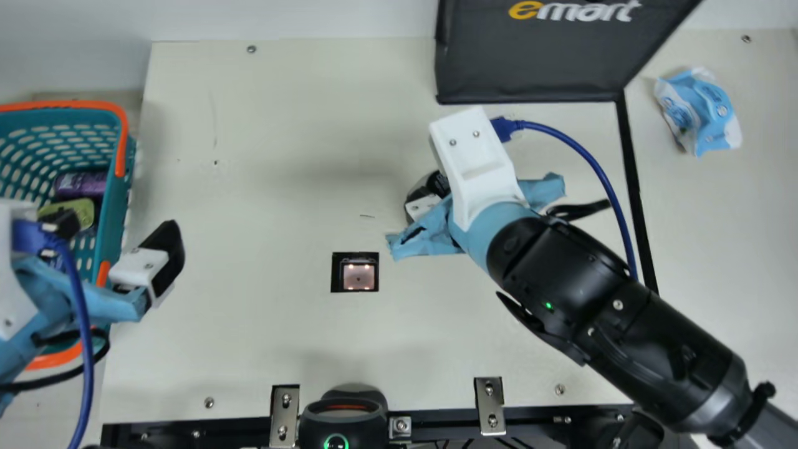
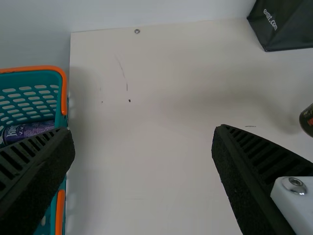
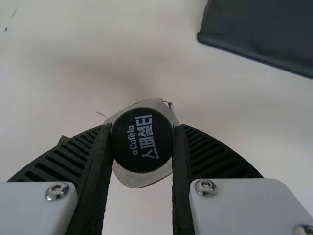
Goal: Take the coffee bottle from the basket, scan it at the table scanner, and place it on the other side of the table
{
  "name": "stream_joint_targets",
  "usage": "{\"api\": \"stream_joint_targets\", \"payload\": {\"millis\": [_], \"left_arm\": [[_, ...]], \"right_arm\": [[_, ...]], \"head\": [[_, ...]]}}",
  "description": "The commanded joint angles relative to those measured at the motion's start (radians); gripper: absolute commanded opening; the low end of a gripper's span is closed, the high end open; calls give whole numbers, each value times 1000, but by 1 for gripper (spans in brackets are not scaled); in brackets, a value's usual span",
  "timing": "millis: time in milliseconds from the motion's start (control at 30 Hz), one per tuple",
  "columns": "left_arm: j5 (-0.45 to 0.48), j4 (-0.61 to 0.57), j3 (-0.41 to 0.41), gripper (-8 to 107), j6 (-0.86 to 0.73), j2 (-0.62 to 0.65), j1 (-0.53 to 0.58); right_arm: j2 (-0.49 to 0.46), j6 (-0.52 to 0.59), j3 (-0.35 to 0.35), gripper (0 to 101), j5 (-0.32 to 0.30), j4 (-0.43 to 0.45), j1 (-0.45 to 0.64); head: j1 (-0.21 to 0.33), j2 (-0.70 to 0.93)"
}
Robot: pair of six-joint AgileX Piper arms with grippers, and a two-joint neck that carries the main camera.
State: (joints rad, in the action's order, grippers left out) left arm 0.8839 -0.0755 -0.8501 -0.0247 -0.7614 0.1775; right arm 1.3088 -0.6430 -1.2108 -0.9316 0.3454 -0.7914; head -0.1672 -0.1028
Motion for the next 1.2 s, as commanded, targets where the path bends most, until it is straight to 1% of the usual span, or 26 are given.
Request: {"api": "stream_joint_targets", "payload": {"millis": [0, 167, 267, 467, 900, 1167], "left_arm": [[0, 0, 0, 90, 0, 0, 0], [0, 0, 0, 90, 0, 0, 0], [0, 0, 0, 90, 0, 0, 0], [0, 0, 0, 90, 0, 0, 0], [0, 0, 0, 90, 0, 0, 0], [0, 0, 0, 90, 0, 0, 0]], "right_arm": [[-4, -1, -7, 0, -14, 2, 12], [-26, 10, -15, 0, -30, -9, 72], [-44, 31, -11, 0, -34, -24, 130], [-92, 107, 10, 0, -39, -68, 278], [-203, 381, 90, 0, -46, -215, 682], [-233, 567, 118, 0, -42, -331, 939]], "head": [[29, -87], [29, -204], [29, -274], [29, -274], [29, -274], [29, -274]]}}
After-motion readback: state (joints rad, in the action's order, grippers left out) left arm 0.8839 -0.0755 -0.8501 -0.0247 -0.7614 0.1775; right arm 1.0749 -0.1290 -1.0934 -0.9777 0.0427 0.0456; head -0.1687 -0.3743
